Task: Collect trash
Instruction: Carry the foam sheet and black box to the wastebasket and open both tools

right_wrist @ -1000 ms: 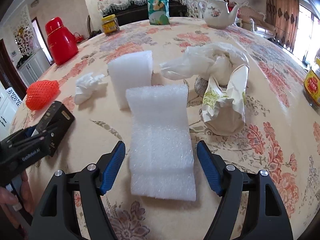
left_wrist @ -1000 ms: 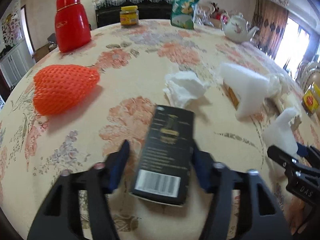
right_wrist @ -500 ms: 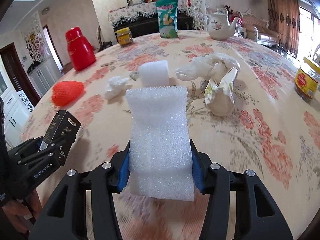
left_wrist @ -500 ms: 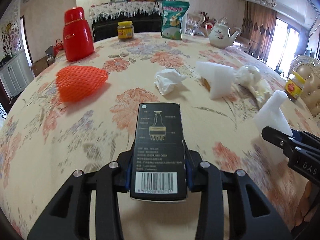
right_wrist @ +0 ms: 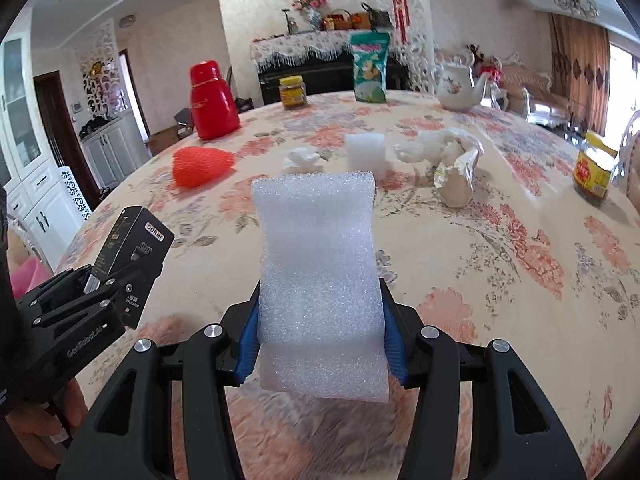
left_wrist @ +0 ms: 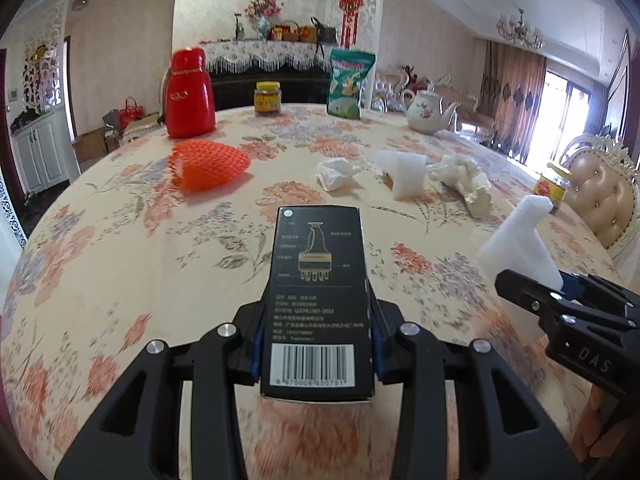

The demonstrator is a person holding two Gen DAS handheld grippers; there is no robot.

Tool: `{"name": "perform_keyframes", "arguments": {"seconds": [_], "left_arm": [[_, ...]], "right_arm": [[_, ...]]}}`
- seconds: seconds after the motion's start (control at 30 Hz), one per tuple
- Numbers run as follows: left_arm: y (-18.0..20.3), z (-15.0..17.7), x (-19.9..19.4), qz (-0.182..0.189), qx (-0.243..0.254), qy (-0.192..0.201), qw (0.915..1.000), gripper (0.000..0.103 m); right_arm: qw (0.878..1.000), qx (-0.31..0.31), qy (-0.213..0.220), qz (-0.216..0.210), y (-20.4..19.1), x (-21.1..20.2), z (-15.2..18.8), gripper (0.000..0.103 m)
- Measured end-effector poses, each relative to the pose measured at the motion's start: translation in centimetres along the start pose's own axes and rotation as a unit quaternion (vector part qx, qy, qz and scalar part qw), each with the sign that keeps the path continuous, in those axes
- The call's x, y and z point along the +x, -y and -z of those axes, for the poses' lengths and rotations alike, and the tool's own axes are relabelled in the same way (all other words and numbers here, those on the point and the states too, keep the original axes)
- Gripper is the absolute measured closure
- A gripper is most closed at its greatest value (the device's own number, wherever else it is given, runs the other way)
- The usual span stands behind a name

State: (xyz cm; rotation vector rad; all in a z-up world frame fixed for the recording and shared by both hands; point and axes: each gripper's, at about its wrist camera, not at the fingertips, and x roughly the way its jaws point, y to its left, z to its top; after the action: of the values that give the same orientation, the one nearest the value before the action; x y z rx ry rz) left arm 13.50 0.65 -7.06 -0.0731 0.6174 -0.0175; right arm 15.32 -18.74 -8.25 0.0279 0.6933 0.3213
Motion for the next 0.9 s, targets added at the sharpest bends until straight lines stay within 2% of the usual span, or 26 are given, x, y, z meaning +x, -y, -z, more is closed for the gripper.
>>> {"name": "perform_keyframes", "arguments": {"seconds": [0.43,0.9], "left_arm": [[-2.1,2.8,-6.6,-0.012,-0.018,0.067,0.9975,0.065],[-6.9,4.8,-10.3,-0.055,-0.041,0.081,0.9943,0.065]], "right_arm": [[0.998,-0.040,0.046,-0.005,-4.2,-3.5,1.5,0.054],[0.994,-0.087,0.061,-0.031,-9.6,-4.4,1.8,0.054]]}}
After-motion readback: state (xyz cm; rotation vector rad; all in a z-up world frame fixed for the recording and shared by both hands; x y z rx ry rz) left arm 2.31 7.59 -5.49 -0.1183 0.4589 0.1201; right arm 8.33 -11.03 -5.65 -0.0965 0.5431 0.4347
